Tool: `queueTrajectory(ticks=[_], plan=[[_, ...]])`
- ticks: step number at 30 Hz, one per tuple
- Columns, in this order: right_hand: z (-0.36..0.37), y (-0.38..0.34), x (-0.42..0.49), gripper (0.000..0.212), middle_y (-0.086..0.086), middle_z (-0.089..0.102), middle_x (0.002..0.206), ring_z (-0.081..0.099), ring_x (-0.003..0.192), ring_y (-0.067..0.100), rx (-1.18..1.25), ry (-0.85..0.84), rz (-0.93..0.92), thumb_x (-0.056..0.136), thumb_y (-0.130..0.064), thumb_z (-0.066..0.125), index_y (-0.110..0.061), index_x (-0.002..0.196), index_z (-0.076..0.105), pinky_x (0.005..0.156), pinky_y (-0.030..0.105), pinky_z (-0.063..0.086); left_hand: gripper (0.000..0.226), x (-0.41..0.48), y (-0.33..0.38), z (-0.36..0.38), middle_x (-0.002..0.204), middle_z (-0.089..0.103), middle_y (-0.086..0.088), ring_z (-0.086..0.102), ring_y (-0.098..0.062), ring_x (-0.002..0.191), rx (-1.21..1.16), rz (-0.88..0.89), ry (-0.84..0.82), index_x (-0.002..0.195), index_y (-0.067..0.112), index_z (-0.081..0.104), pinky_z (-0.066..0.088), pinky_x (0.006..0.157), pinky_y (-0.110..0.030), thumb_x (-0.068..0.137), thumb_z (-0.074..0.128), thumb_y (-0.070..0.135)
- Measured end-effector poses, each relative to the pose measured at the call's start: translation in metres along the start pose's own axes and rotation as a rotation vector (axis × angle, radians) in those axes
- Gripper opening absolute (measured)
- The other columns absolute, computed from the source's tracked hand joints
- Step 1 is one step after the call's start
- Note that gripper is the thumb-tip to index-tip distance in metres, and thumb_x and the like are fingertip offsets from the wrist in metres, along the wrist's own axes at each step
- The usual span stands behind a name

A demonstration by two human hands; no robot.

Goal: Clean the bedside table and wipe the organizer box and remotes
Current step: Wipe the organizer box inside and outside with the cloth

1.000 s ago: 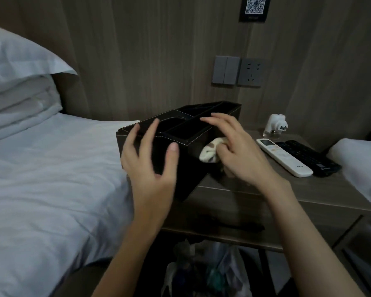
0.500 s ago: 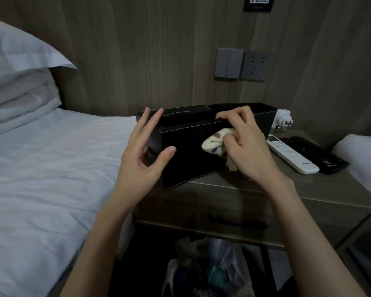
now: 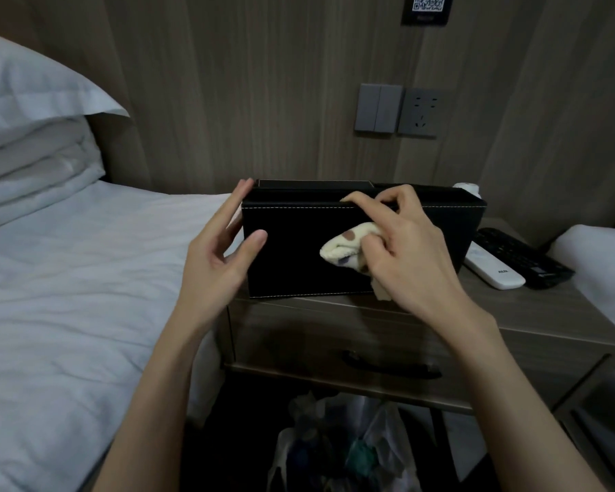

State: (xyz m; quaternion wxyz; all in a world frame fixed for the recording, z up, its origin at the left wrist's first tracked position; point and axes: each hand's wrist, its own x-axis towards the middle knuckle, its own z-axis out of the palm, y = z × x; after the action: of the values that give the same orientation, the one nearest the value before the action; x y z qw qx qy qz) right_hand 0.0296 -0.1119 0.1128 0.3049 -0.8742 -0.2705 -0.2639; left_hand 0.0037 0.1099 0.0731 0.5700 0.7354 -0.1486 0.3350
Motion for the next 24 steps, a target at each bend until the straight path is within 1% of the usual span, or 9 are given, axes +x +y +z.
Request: queueTrajectory(ticks=[1, 3, 5, 6, 8, 10, 14, 19, 24], plan=[[-0.001, -0.003, -0.001, 0.050, -0.005, 0.039, 0.122, 0.049, 0.076, 0.005, 0.058, 0.022, -0.021, 0.089, -0.009, 0.047, -0.032, 0.133, 0.054, 0.062, 0.013, 0.040, 0.052, 0.001, 0.001, -0.002, 0.147, 0.046, 0.003, 0.042, -0.009, 0.136, -0.012, -0.019, -0.013, 0.141, 0.021, 0.045, 0.035, 0.112, -0.027, 0.092, 0.059, 0.017], [-0.003, -0.011, -0.001, 0.048, -0.003, 0.039, 0.120, 0.047, 0.092, 0.002, 0.139, 0.104, -0.121, 0.084, -0.002, 0.052, -0.025, 0.126, 0.061, 0.076, 0.010, 0.042, 0.042, 0.002, 0.003, -0.004, 0.146, 0.048, 0.004, 0.044, -0.012, 0.135, -0.087, -0.104, -0.026, 0.138, 0.030, 0.049, 0.038, 0.112, -0.033, 0.096, 0.054, 0.027], [-0.004, -0.024, 0.000, 0.041, -0.001, 0.041, 0.116, 0.047, 0.097, 0.001, 0.152, 0.185, -0.216, 0.081, -0.002, 0.058, -0.018, 0.118, 0.064, 0.081, 0.008, 0.040, 0.034, 0.002, 0.008, -0.005, 0.144, 0.048, 0.014, 0.044, -0.006, 0.134, -0.222, -0.222, -0.034, 0.133, 0.040, 0.052, 0.037, 0.112, -0.040, 0.101, 0.039, 0.040], [-0.002, -0.032, 0.001, 0.037, 0.000, 0.043, 0.114, 0.048, 0.098, 0.003, 0.151, 0.207, -0.254, 0.080, -0.002, 0.060, -0.015, 0.115, 0.065, 0.082, 0.010, 0.041, 0.038, 0.002, 0.010, -0.004, 0.143, 0.049, 0.018, 0.044, -0.003, 0.133, -0.283, -0.266, -0.045, 0.133, 0.041, 0.050, 0.036, 0.112, -0.040, 0.100, 0.032, 0.048], [0.006, -0.047, 0.003, 0.034, 0.002, 0.050, 0.111, 0.053, 0.100, 0.012, 0.137, 0.230, -0.328, 0.080, -0.001, 0.062, -0.012, 0.112, 0.066, 0.082, 0.020, 0.046, 0.052, 0.000, 0.012, -0.004, 0.140, 0.051, 0.021, 0.042, -0.001, 0.134, -0.350, -0.305, -0.074, 0.137, 0.038, 0.047, 0.034, 0.113, -0.039, 0.097, 0.020, 0.058], [0.021, -0.058, 0.005, 0.030, 0.005, 0.057, 0.107, 0.055, 0.099, 0.019, 0.100, 0.260, -0.385, 0.083, -0.002, 0.065, -0.012, 0.111, 0.068, 0.079, 0.030, 0.049, 0.061, -0.002, 0.012, -0.005, 0.139, 0.053, 0.018, 0.041, -0.001, 0.134, -0.389, -0.323, -0.081, 0.137, 0.036, 0.047, 0.031, 0.114, -0.043, 0.096, 0.009, 0.060], [0.055, -0.062, 0.009, 0.025, 0.005, 0.062, 0.100, 0.055, 0.089, 0.020, 0.003, 0.345, -0.377, 0.085, -0.006, 0.067, -0.013, 0.109, 0.071, 0.062, 0.036, 0.051, 0.071, -0.002, 0.010, -0.009, 0.136, 0.057, 0.014, 0.045, -0.001, 0.131, -0.404, -0.359, -0.082, 0.138, 0.034, 0.048, 0.029, 0.115, -0.047, 0.095, -0.002, 0.060], [0.072, -0.049, 0.008, 0.027, 0.005, 0.064, 0.101, 0.056, 0.089, 0.021, -0.026, 0.359, -0.378, 0.083, -0.009, 0.068, -0.014, 0.109, 0.072, 0.064, 0.033, 0.050, 0.070, 0.001, 0.008, -0.011, 0.137, 0.056, 0.010, 0.043, -0.009, 0.135, -0.401, -0.361, -0.073, 0.131, 0.036, 0.056, 0.030, 0.113, -0.052, 0.094, 0.002, 0.063], [0.088, -0.035, -0.009, 0.023, 0.002, 0.065, 0.093, 0.056, 0.082, 0.021, -0.123, 0.275, -0.422, 0.079, -0.009, 0.069, -0.018, 0.099, 0.075, 0.058, 0.032, 0.050, 0.069, 0.002, 0.012, -0.008, 0.130, 0.059, 0.023, 0.047, -0.001, 0.129, -0.403, -0.351, -0.049, 0.132, 0.031, 0.054, 0.036, 0.112, -0.045, 0.098, -0.001, 0.056]])
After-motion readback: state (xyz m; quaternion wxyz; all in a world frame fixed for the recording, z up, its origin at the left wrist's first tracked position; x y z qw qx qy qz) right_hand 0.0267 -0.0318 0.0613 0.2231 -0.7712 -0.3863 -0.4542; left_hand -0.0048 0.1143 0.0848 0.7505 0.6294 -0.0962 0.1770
